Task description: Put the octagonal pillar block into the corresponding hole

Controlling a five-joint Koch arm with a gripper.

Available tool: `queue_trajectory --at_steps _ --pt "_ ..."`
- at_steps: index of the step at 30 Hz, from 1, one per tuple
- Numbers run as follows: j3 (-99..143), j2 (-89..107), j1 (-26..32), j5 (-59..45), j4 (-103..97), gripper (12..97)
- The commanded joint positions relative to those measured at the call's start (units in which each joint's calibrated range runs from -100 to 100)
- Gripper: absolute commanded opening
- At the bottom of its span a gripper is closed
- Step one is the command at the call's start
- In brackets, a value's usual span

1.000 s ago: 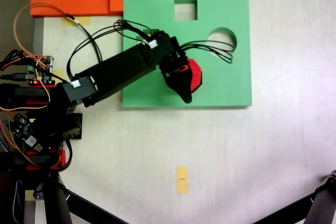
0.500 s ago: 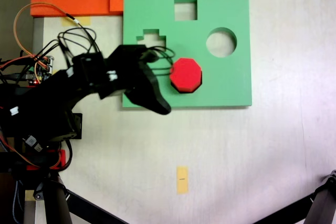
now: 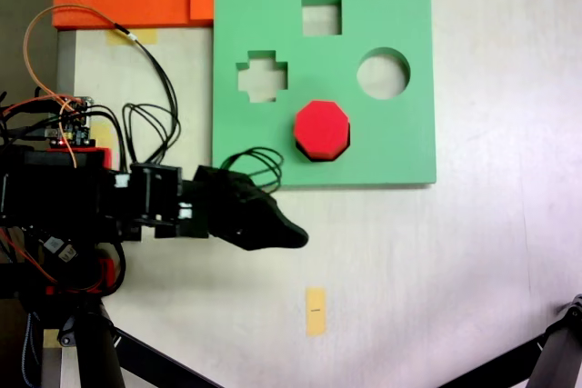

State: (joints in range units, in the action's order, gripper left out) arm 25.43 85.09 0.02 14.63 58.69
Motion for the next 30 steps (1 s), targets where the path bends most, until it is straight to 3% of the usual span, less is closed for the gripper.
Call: queue_trajectory --at_steps 1,3,5,12,20,30 --pt "14.25 8.49 0.73 -9.28 -36.78 54.0" --pt "32.8 11.28 0.54 -10.16 -62.01 49.3" --pt "45.46 14.91 0.63 -10.65 -72.31 45.6" --pt "73.87 14.91 1.95 -12.89 -71.83 45.7" --pt "74.57 14.91 0.63 -13.19 -58.35 47.7" --pt "74.57 14.91 0.63 -13.14 -60.57 49.5"
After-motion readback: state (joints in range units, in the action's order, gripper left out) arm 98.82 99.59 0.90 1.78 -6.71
